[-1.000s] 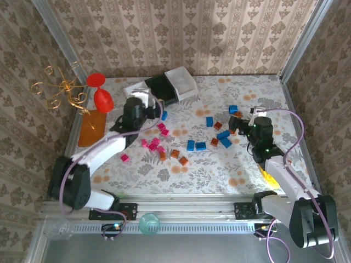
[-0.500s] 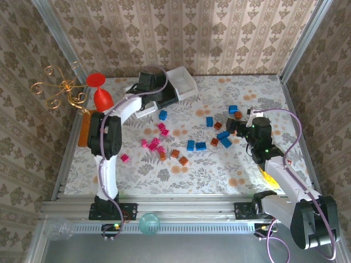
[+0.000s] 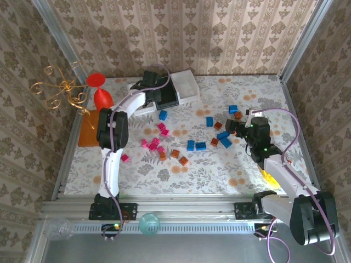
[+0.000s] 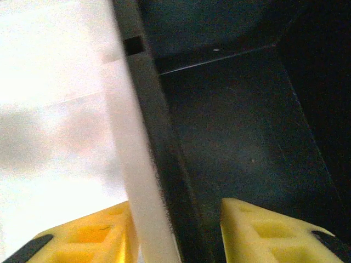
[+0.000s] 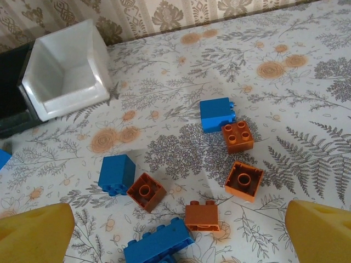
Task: Sort the legos into containers by color
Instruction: Rotate the container at the top-center of the table, then pick up the lego from the center of the table.
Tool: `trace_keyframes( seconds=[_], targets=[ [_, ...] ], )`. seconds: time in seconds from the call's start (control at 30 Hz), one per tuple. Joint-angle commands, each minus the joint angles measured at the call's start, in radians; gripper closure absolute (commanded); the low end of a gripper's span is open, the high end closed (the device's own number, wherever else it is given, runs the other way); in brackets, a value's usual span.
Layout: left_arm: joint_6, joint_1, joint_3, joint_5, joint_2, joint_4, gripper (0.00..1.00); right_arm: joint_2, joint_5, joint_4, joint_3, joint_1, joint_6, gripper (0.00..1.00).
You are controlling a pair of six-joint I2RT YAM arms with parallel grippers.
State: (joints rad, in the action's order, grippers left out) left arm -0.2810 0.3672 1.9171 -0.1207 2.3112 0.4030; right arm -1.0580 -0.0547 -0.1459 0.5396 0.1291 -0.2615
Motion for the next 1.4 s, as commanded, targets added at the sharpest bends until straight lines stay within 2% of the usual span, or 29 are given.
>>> trace_keyframes(
  seconds=[0.0, 0.17, 0.33, 0.63, 0.77, 0.97, 1.13, 1.2, 1.37],
  targets=[
    [0.070, 0.045, 0.026, 0.055, 0.014, 0.028, 0.62, -0.014, -0.010, -0.002, -0.003, 0.004, 0.003, 0.00],
    [0.083, 0.084, 0.075, 0.071, 0.049, 0.049, 0.62, -0.026, 0.000, -0.002, 0.000, 0.004, -0.002, 0.00],
    [0.049, 0.125, 0.180, 0.028, 0.107, 0.117, 0.62, -0.039, 0.021, 0.014, 0.014, 0.004, -0.004, 0.00],
    [-0.076, 0.131, 0.136, 0.005, 0.032, 0.077, 0.61, -0.045, 0.049, 0.037, 0.031, 0.007, 0.002, 0.00],
    [-0.131, 0.131, -0.020, 0.018, -0.054, -0.015, 0.59, -0.044, 0.042, 0.037, 0.028, 0.007, 0.004, 0.00],
    [-0.161, 0.126, -0.246, 0.033, -0.245, -0.159, 0.37, -0.063, 0.057, 0.033, 0.031, 0.010, 0.002, 0.00],
    [-0.041, 0.118, -0.540, 0.079, -0.463, -0.313, 0.29, -0.072, 0.071, 0.044, 0.043, 0.024, 0.014, 0.00],
    [0.029, 0.103, -0.646, 0.145, -0.524, -0.320, 0.28, -0.075, 0.082, 0.041, 0.046, 0.034, 0.023, 0.00],
    [0.133, 0.043, -0.767, 0.312, -0.544, -0.328, 0.22, -0.100, 0.196, -0.003, 0.048, 0.094, 0.075, 0.00]
  ],
)
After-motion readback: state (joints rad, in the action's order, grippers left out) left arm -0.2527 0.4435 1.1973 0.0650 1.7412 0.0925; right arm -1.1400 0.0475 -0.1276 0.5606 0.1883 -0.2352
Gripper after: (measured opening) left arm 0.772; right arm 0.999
